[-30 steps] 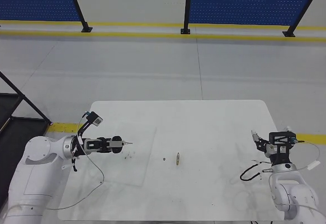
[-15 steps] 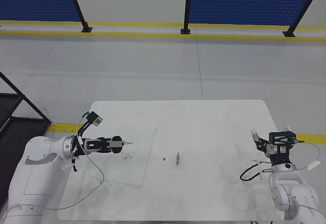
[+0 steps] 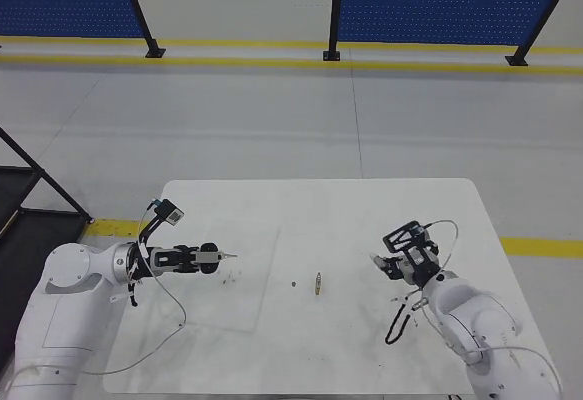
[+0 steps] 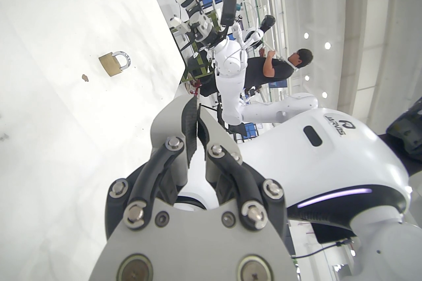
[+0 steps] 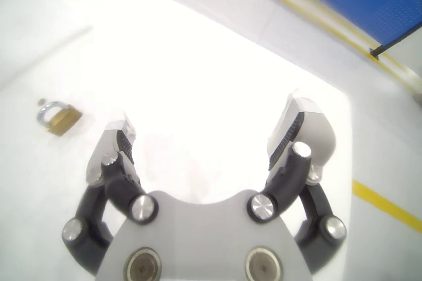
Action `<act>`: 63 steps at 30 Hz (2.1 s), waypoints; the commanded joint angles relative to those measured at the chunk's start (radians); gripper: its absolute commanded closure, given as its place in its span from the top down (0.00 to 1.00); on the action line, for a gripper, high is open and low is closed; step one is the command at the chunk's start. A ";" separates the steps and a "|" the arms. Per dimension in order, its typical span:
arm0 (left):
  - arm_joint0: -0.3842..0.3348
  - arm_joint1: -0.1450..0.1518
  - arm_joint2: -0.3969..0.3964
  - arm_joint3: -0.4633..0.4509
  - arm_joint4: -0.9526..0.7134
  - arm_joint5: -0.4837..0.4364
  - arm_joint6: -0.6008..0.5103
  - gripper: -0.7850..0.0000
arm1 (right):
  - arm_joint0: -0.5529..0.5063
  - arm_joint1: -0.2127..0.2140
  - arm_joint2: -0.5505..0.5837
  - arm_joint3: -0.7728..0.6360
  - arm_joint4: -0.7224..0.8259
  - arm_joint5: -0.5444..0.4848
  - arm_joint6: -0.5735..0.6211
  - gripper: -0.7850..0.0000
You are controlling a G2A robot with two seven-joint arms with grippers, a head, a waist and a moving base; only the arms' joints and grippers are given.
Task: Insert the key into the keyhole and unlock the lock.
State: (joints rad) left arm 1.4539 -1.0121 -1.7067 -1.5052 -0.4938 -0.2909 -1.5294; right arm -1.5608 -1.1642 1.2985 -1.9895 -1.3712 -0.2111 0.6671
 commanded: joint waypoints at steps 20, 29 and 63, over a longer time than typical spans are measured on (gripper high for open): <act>0.000 0.000 0.000 0.000 0.000 0.000 0.000 0.00 | 0.188 -0.055 -0.252 -0.001 0.245 0.301 0.520 1.00; 0.000 0.000 0.000 0.000 0.000 0.000 0.000 0.00 | 0.188 -0.055 -0.252 -0.001 0.245 0.301 0.520 1.00; 0.000 0.000 0.000 0.000 0.000 0.000 0.000 0.00 | 0.631 -0.190 -0.588 0.413 0.484 0.598 0.766 1.00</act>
State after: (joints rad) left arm 1.4539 -1.0121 -1.7067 -1.5052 -0.4938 -0.2909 -1.5294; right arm -0.9351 -1.3489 0.7157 -1.5947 -0.8931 0.3837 1.4364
